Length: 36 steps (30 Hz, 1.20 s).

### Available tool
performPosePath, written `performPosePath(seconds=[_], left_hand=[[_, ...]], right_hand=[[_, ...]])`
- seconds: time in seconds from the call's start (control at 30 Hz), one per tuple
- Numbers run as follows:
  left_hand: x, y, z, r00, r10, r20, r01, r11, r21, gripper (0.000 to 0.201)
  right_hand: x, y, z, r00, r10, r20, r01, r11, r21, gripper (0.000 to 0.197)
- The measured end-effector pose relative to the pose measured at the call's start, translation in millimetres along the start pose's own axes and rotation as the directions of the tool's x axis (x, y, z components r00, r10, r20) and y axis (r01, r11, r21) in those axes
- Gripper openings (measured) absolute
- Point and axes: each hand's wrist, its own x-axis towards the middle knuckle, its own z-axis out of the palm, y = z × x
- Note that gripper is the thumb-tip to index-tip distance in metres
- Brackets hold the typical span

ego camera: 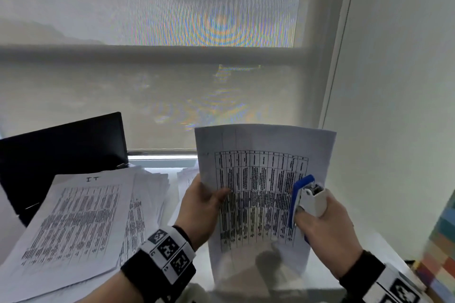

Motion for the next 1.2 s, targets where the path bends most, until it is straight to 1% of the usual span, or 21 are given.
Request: performPosePath(seconds=[0.1,0.17,0.23,0.3,0.33,0.37,0.43,0.53,0.63,0.7,0.83,0.93,1.0,1.07,1.2], left_hand=[[1,2,-1,1.000,0.014,0.009,-0.014,1.000,0.002,0.029],[2,3,-1,0.999,0.031,0.018,-0.031,0.999,0.013,0.030],[3,4,1,0.999,0.024,0.021,-0.024,1.000,-0.004,0.031],[3,4,3,0.999,-0.006,0.038,0.007,1.000,-0.024,0.031],[3,4,6,0.999,-0.011,0.046,0.011,1.000,-0.018,0.031],[3,3,8,0.999,-0.008,0.053,0.008,1.000,-0.008,0.032],[3,4,12,0.998,-0.002,0.067,0.002,1.000,-0.002,0.033],[1,5,19,0.996,-0.013,0.090,0.014,1.000,-0.008,0.033],[1,4,22,0.996,-0.027,0.090,0.028,1.000,-0.005,0.032],[2,5,21,0.996,-0.027,0.083,0.027,1.000,0.001,0.031],[5,7,6,0.996,-0.027,0.079,0.028,1.000,-0.002,0.030],[6,5,-5,0.997,-0.007,0.080,0.006,1.000,0.024,0.032],[8,5,-5,0.996,-0.006,0.083,0.004,0.999,0.032,0.032],[10,5,1,0.995,-0.029,0.093,0.027,0.999,0.022,0.032],[11,9,17,0.990,-0.036,0.140,0.036,0.999,-0.002,0.032]], right_hand=[[8,1,-2,1.000,0.004,-0.014,-0.004,1.000,0.005,0.015],[20,0,-5,0.997,0.001,-0.071,-0.002,1.000,-0.009,0.012],[33,-6,-9,0.988,-0.026,-0.153,0.026,1.000,-0.001,0.020],[48,-19,-12,0.964,-0.083,-0.251,0.093,0.995,0.027,0.032],[55,-28,-13,0.946,-0.125,-0.300,0.149,0.987,0.058,0.035],[60,-40,-12,0.926,-0.164,-0.340,0.209,0.973,0.099,0.034],[70,-60,-8,0.897,-0.240,-0.371,0.310,0.940,0.142,0.024],[78,-81,4,0.897,-0.319,-0.305,0.374,0.917,0.138,0.025],[76,-87,19,0.905,-0.374,-0.204,0.394,0.917,0.063,0.027],[71,-92,27,0.893,-0.416,-0.173,0.433,0.898,0.079,0.028],[78,-97,17,0.857,-0.445,-0.259,0.473,0.879,0.057,0.024],[96,-93,1,0.853,-0.384,-0.355,0.435,0.897,0.075,0.017],[103,-94,-4,0.854,-0.365,-0.369,0.419,0.905,0.076,0.016],[106,-101,-4,0.857,-0.379,-0.348,0.429,0.900,0.077,0.018],[104,-123,11,0.863,-0.450,-0.229,0.473,0.880,0.054,0.031]])
